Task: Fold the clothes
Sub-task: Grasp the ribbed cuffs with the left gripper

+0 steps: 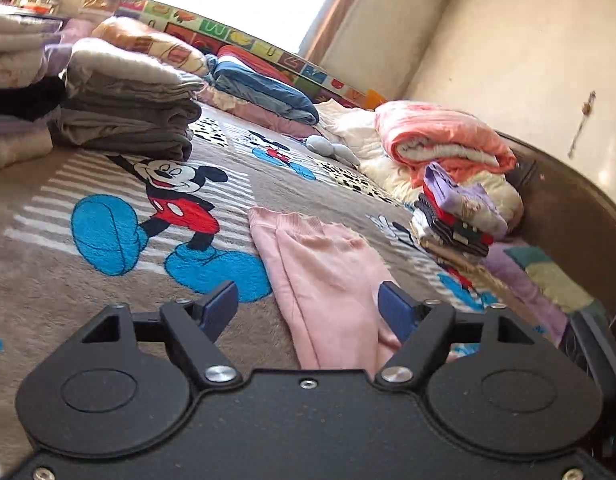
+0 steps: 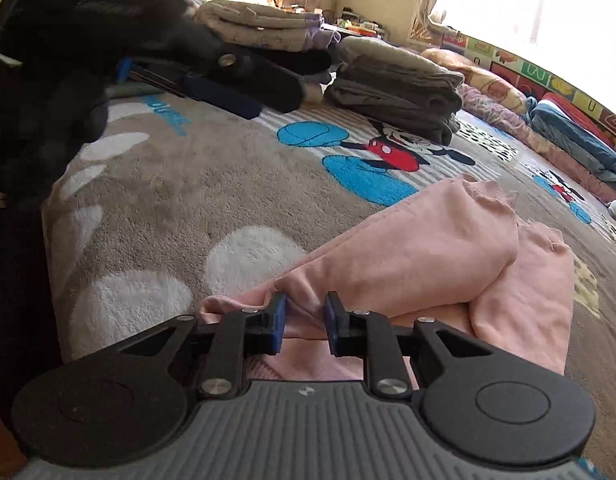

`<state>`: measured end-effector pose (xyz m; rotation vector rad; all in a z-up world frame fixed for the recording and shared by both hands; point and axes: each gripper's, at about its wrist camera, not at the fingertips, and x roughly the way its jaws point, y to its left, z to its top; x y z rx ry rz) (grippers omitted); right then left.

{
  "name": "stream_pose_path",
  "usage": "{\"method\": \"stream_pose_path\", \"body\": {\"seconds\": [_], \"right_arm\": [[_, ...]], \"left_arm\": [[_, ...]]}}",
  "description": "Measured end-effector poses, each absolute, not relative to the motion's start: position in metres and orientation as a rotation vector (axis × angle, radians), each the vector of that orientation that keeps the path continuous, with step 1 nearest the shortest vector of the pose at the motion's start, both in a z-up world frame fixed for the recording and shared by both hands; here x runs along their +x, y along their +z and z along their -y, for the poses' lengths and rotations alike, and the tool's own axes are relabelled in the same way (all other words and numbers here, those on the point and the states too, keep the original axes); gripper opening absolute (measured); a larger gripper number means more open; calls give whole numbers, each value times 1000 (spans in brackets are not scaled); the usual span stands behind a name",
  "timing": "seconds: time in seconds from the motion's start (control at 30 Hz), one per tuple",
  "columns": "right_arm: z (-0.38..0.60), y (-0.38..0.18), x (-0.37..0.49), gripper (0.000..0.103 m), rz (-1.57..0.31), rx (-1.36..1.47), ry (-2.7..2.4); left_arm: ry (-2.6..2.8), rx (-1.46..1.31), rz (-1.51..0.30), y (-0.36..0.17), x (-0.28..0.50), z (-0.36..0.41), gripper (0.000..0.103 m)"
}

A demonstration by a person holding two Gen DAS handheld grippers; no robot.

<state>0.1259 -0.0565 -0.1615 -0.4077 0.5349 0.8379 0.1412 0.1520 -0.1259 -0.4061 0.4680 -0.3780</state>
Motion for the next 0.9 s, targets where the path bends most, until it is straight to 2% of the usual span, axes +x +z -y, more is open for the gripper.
{"method": "stream_pose_path", "body": {"seconds": [0.1,0.23,0.37,0.53,0.77,0.83,0.9], "right_arm": [[70,-153,126,23,-514,-299,850],[77,-155,119,36,-463,-267,849],[73,-162,126,36,-524,-305,846],[82,-147,135,36,-454,-243,842],[69,-162,147,40,-485,-282,833],[69,-162,148,40,-502,-278,828],[68,-162,145,41,-489,-289,818]], "left_arm": [[-380,-403,-497,-119,167,-142,74],[-377,-383,-545,-113,212,-125,69],[-384,-362,-581,-117,257,-116,63],[-429,-404,-648,-134,303,-124,57],[-494,-417,-729,-152,335,-125,52],[-518,-427,-731,-153,340,-125,41],[-528,-409,-743,-155,344,-121,36]]}}
